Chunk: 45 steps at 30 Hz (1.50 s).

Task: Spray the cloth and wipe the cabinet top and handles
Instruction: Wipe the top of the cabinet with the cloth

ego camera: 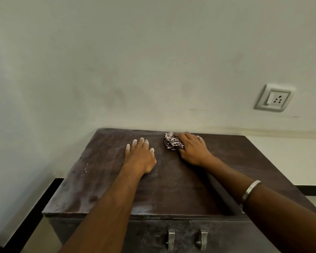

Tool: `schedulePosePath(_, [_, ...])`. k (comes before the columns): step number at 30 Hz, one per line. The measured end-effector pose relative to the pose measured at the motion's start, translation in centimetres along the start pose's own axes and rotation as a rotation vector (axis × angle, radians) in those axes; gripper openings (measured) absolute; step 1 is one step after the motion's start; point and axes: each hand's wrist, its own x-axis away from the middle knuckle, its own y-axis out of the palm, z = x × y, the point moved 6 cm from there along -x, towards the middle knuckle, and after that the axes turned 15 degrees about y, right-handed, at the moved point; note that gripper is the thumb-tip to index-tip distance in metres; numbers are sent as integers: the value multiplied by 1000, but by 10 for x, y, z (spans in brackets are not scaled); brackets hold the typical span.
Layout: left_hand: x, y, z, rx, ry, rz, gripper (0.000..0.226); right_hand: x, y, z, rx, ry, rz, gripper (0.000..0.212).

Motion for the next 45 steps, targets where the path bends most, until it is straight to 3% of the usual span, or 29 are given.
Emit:
schedulePosePath(6, [0, -2, -1, 10, -11, 45, 57, -31, 10, -10, 6, 181, -50, 57])
schedulePosePath(13, [-3, -2, 4, -15, -12, 44, 57, -28, 13, -32, -1, 48, -47, 55])
schedulePosePath(24, [-7, 5, 21, -27, 42, 18, 58, -35, -27, 123, 104, 355, -74, 55])
schedulePosePath(34, [-4, 5, 14, -10, 26, 22, 58, -15, -49, 198, 79, 606, 38, 57])
schedulePosePath(39, [-2, 3, 10, 5, 24, 27, 56, -16, -42, 161, 52, 665, 35, 62])
schedulePosePath(45, [0, -1, 14, -9, 30, 35, 56, -5, -9, 41, 1, 381, 31, 59])
